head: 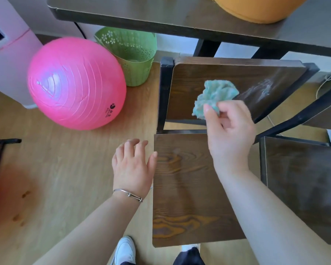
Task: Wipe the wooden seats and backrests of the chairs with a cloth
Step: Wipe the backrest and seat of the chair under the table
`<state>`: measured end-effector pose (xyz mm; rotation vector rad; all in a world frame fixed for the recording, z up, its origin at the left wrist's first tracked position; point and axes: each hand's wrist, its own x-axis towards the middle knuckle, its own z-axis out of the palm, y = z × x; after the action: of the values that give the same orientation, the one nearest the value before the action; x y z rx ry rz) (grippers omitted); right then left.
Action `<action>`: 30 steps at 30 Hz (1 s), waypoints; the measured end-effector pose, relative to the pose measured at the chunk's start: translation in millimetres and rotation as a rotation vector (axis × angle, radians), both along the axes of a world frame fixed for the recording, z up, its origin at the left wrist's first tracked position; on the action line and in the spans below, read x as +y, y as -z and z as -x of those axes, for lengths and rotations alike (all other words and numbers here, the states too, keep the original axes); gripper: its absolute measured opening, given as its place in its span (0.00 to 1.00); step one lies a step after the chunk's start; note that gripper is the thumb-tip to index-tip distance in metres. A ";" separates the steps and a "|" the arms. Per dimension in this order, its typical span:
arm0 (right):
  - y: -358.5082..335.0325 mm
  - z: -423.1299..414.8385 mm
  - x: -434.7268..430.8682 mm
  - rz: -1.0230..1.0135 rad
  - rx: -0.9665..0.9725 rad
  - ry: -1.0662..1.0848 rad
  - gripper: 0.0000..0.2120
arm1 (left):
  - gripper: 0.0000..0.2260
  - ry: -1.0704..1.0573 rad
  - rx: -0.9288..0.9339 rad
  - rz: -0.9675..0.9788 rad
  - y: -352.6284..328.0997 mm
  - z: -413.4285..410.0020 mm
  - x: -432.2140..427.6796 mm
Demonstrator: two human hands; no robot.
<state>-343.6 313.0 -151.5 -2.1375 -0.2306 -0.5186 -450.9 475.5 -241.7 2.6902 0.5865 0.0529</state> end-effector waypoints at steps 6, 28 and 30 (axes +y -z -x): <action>4.2 -52.3 19.1 0.088 -0.142 -0.046 0.11 | 0.22 -0.011 -0.030 0.019 -4.5 -13.4 -10.5; 11.4 -77.5 -2.2 0.188 -0.072 -0.021 0.10 | 0.21 0.061 -0.199 0.052 -30.4 -67.9 -31.6; 2.6 -83.2 -7.5 0.225 -0.088 -0.042 0.10 | 0.21 0.078 -0.206 0.052 -35.2 -76.9 -36.7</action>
<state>-260.4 305.5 -154.1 -2.3242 -0.3988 -0.5853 -374.0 438.8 -206.5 2.6116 0.4135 0.2855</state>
